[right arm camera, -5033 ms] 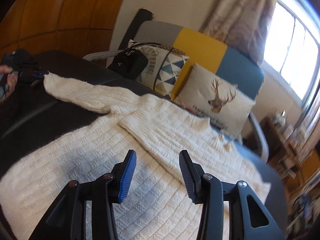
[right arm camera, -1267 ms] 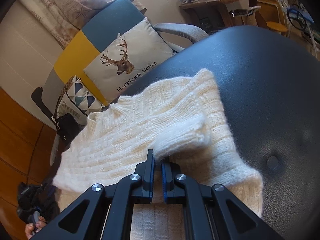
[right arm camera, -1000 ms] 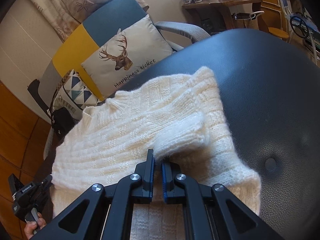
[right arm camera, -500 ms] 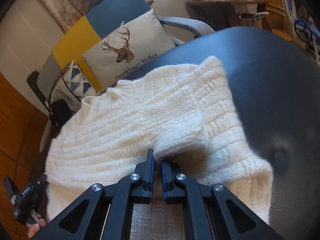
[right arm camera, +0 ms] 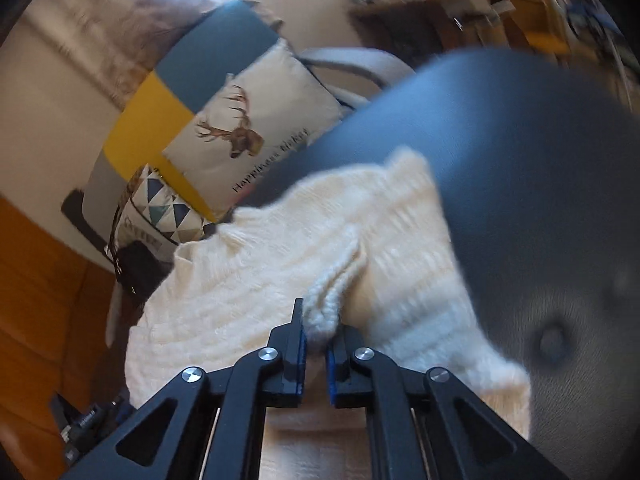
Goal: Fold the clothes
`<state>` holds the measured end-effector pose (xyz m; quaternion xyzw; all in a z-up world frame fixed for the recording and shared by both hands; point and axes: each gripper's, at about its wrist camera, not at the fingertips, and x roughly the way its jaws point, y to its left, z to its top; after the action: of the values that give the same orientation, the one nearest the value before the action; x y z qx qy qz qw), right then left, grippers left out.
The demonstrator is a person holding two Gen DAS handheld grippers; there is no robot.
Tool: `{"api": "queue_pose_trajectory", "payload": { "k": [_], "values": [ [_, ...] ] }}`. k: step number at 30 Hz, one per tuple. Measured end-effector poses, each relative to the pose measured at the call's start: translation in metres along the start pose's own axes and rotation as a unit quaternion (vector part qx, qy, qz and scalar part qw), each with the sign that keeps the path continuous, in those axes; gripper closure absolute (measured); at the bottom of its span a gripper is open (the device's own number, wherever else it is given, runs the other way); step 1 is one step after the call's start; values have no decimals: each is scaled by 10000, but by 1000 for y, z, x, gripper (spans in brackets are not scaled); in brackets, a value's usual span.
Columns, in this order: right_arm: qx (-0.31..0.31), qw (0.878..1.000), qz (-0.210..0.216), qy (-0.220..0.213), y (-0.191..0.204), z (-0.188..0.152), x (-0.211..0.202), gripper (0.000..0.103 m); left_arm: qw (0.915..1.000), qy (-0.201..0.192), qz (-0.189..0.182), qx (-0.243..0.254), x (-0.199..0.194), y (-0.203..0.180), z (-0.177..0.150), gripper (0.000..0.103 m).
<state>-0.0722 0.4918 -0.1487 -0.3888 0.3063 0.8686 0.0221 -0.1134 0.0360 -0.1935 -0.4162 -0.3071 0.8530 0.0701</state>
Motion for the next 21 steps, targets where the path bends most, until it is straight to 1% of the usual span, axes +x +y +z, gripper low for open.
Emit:
{"api": "queue_pose_trajectory", "payload": {
  "k": [1,2,4,6,8,9,11,12,13,14,15,18,19,21],
  "values": [
    [-196,9997,7,-150,9,4,-8,97,10000,-40,44,71,-1,-1,-1,94],
    [-372,9989,-18,-281,16,7,-13,97,9998,-81,87,142,-1,-3,-2,95],
    [-702,9965,-229,-379,25,11,-13,97,9998,-128,99,89,-3,1,-4,97],
    [-731,9961,-487,-125,16,7,4,97,9996,-232,125,82,-6,4,-6,97],
    [-693,9945,-755,208,3,-2,24,97,9994,-255,122,197,-8,3,-11,97],
    [-662,9944,-774,266,-4,-8,29,97,9995,-201,-4,242,-7,2,-13,97],
    [-584,9959,-662,177,-11,-12,25,97,9993,-121,-280,222,-9,1,-16,97],
    [-566,9963,-617,176,-11,-12,23,97,9991,-49,-409,127,-9,2,-17,93],
    [-559,9966,-577,180,-11,-11,22,97,9985,46,-537,-7,-7,4,-17,84],
    [-598,9965,-554,204,-10,-11,22,97,9976,140,-665,-141,-6,6,-17,78],
    [-632,9963,-535,223,-9,-10,21,96,9968,201,-739,-243,-5,7,-16,70],
    [-669,9963,-481,260,-9,-12,20,95,9929,336,-980,-590,0,14,-13,67],
    [-670,9963,-472,257,-10,-13,20,95,9903,385,-1095,-765,1,17,-11,62],
    [-595,9971,-401,250,-12,-13,20,95,9831,523,-1320,-1155,1,25,-11,61]
  ]
}}
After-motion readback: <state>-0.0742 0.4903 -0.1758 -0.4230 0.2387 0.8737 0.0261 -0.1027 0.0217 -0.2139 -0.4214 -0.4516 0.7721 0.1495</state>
